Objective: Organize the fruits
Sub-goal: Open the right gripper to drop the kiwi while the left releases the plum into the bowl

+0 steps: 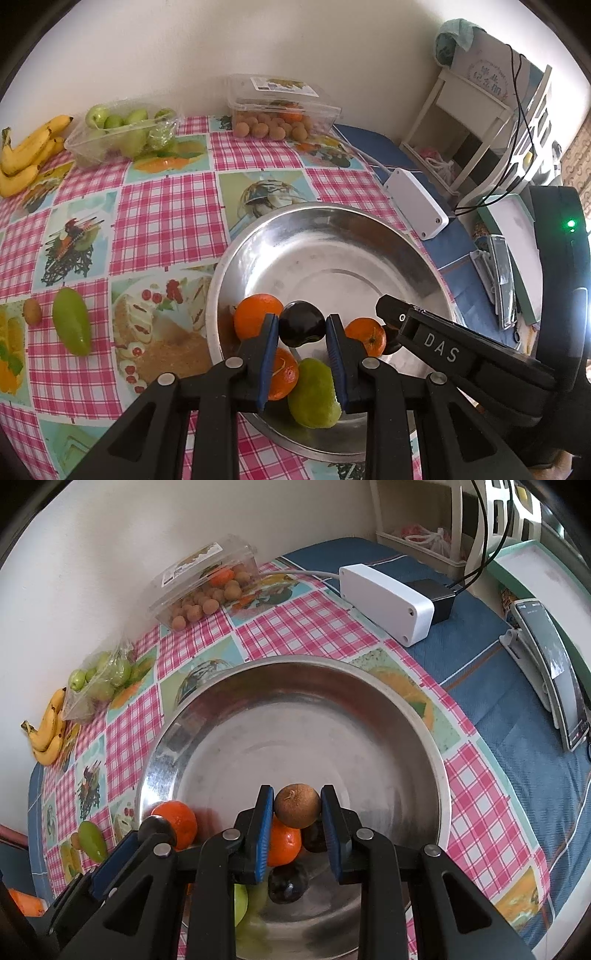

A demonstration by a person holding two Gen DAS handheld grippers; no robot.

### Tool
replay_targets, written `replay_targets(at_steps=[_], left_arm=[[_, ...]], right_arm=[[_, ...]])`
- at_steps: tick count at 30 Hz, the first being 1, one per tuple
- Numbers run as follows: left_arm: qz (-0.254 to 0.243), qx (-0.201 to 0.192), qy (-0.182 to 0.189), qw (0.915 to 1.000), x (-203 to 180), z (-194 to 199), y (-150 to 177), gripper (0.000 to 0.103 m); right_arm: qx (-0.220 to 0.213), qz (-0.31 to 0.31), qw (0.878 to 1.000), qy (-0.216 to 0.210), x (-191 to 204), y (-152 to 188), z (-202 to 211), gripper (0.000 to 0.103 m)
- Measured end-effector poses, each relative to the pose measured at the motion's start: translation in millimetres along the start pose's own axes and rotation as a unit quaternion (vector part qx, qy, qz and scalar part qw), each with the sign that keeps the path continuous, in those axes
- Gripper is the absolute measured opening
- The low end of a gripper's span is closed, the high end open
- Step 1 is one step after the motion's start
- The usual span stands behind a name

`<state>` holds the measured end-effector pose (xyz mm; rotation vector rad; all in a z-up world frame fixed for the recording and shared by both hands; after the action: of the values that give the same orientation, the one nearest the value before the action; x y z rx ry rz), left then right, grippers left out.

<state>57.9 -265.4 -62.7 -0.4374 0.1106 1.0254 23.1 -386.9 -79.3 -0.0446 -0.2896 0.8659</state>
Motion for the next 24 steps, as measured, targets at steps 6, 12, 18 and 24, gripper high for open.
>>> replay_targets(at_steps=[6,12,18,24], left_arm=[[-0.005,0.008,-0.001,0.9999,-3.2,-5.2,1.8,0.028],[-0.006,0.014,0.0,0.9999,-3.1,-8.5,2.7,0.028],[-0.006,0.015,-0.001,0.9999,-3.2,-8.2,2.5,0.029],[-0.007,0.019,0.003,0.9998,-3.5,-8.5,2.3,0.03]], right_arm=[[0.003,-0.003,1.0,0.002,-0.1,-1.4,-1.6,0.027],[0.004,-0.004,1.0,0.005,-0.6,-0.8,-0.6,0.029],[0.005,-0.001,1.0,0.012,-0.3,0.2,1.2,0.032],[0.004,0.002,1.0,0.017,-1.1,1.3,4.4,0.035]])
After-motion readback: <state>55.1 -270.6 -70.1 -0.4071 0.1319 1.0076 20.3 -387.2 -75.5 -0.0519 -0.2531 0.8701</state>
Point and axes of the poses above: each gripper's, at about its wrist camera, not at the fingertips, and z roughly against the way its jaws point, x to its left, y to its underside, the point moved 6 cm from there along -z, roughly the way its jaws point, and after that the axes turned 14 degrees about x, right-handed, at the moved point
